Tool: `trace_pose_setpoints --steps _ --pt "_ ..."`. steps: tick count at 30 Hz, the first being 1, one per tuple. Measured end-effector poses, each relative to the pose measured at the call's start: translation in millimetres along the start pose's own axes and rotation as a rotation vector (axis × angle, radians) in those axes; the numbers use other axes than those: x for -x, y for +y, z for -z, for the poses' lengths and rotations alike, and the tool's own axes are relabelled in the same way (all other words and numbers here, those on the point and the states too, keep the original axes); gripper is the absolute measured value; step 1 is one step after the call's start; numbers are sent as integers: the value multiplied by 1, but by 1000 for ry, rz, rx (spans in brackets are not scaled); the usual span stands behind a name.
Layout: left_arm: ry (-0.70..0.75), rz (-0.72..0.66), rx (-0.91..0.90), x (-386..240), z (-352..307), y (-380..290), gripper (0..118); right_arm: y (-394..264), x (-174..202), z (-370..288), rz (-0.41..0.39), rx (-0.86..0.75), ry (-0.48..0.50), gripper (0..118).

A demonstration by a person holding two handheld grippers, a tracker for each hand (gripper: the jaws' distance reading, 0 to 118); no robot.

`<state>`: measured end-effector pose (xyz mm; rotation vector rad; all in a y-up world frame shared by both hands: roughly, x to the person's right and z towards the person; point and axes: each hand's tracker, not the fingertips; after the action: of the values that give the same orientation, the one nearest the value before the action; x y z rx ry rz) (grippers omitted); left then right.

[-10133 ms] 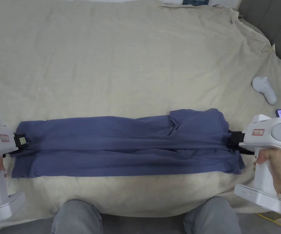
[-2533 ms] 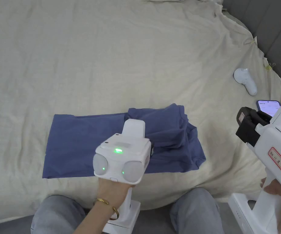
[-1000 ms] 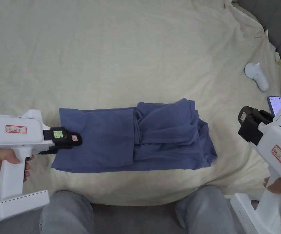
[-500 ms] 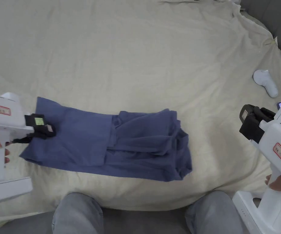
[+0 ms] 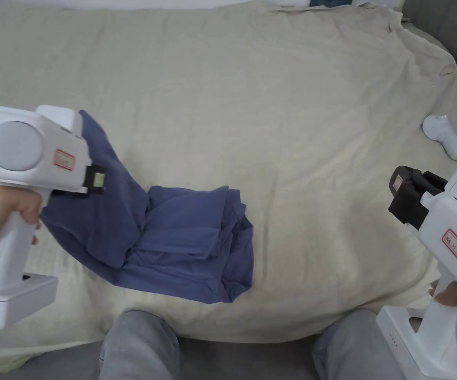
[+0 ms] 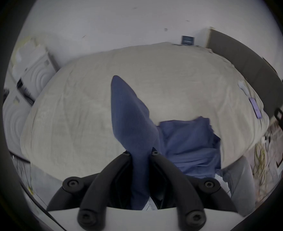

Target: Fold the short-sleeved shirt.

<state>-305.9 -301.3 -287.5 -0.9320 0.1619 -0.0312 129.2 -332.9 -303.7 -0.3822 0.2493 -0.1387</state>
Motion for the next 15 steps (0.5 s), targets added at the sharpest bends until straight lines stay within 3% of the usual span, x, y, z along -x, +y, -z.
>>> trace_pose_setpoints --steps 6,15 --pt "-145 51 37 -64 12 0 9 2 -12 -8 22 -19 -21 0" --pt "-84 266 136 -168 73 -14 9 -2 -31 -18 38 -19 -63 0"
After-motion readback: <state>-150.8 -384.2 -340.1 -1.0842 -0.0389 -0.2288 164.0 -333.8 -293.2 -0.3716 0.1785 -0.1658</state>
